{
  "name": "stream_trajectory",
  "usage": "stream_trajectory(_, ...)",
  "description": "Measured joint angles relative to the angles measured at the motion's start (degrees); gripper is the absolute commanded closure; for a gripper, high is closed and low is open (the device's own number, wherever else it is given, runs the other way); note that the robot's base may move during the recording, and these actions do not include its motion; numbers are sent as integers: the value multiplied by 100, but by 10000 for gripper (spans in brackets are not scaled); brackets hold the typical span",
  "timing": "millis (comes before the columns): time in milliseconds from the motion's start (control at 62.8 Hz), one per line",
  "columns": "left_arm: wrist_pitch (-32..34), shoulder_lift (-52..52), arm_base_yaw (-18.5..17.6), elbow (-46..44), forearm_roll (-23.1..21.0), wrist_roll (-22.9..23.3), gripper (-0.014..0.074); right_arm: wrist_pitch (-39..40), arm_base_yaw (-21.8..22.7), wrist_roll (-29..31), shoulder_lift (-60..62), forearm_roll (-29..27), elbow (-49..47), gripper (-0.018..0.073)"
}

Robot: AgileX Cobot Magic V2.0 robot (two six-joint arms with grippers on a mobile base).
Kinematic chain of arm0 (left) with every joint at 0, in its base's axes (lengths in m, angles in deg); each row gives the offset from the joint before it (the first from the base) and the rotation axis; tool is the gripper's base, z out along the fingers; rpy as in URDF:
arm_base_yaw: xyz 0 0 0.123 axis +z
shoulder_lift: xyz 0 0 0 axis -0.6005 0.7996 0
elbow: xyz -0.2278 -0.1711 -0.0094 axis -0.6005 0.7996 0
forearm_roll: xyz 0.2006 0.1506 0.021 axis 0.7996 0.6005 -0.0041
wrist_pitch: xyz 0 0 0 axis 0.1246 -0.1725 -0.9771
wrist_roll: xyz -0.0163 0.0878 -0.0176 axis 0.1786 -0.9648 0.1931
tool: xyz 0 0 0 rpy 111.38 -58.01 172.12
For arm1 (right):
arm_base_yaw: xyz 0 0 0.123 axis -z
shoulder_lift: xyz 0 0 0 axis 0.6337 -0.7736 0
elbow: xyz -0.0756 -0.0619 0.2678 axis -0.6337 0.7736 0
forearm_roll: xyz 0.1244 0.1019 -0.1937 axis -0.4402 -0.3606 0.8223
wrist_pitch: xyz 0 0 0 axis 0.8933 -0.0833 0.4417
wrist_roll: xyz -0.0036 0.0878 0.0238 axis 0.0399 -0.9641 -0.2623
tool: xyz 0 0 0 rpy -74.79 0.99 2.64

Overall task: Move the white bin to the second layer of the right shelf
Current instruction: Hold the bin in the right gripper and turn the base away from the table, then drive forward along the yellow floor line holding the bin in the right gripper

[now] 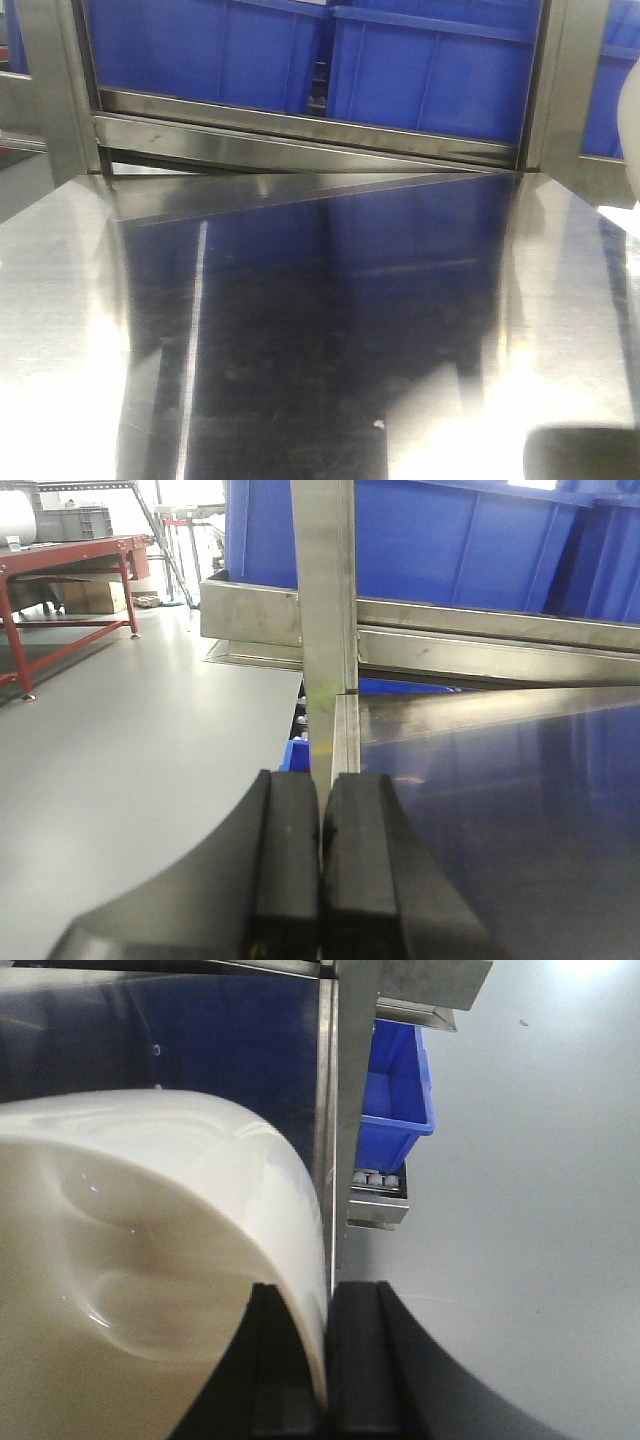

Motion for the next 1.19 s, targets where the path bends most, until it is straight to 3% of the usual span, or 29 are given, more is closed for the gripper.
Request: stream_trajectory(1194,0,0,0,0,0,0,512,0,0,0,0,0,0,505)
